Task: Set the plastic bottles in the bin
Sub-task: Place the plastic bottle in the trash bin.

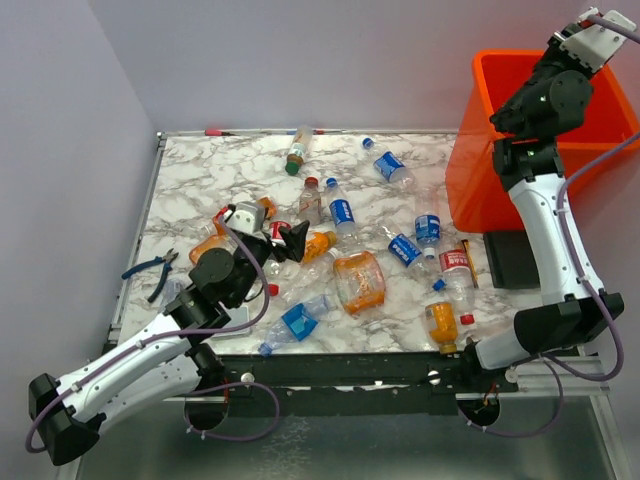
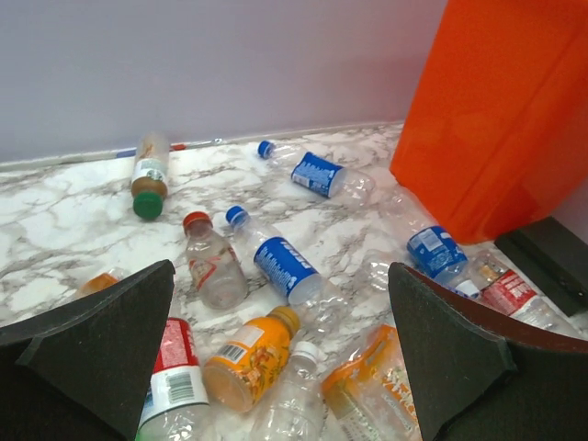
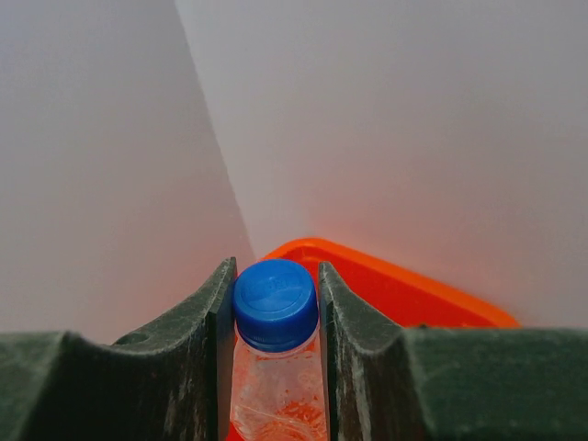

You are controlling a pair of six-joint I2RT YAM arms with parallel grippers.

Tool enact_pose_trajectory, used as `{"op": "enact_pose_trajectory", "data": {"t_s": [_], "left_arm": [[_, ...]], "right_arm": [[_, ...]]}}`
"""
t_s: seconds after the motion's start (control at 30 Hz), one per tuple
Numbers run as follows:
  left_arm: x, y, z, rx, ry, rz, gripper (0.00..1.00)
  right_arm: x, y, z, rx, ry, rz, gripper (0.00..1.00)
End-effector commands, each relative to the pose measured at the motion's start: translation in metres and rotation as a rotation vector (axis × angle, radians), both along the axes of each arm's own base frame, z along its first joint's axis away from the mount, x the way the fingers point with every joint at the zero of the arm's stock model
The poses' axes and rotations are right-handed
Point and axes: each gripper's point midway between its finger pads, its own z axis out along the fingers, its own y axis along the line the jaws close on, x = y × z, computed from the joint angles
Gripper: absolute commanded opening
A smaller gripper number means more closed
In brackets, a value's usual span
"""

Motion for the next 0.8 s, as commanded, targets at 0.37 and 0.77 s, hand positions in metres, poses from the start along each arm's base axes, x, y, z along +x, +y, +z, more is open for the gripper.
{"op": "enact_pose_trajectory", "data": {"t_s": [0.37, 0.77], "left_arm": [[0.01, -0.001, -0.015, 0.105, 0.105, 0.047, 0.99], [0.014, 0.0, -0.023, 0.119, 0.121, 0.072, 0.99]], "right_arm": [[0.029, 0.0, -0.099, 0.272, 0.258, 0.313, 0.11], [-0.004, 0.047, -0.027, 0.304, 0.12, 0.614, 0.85]]}}
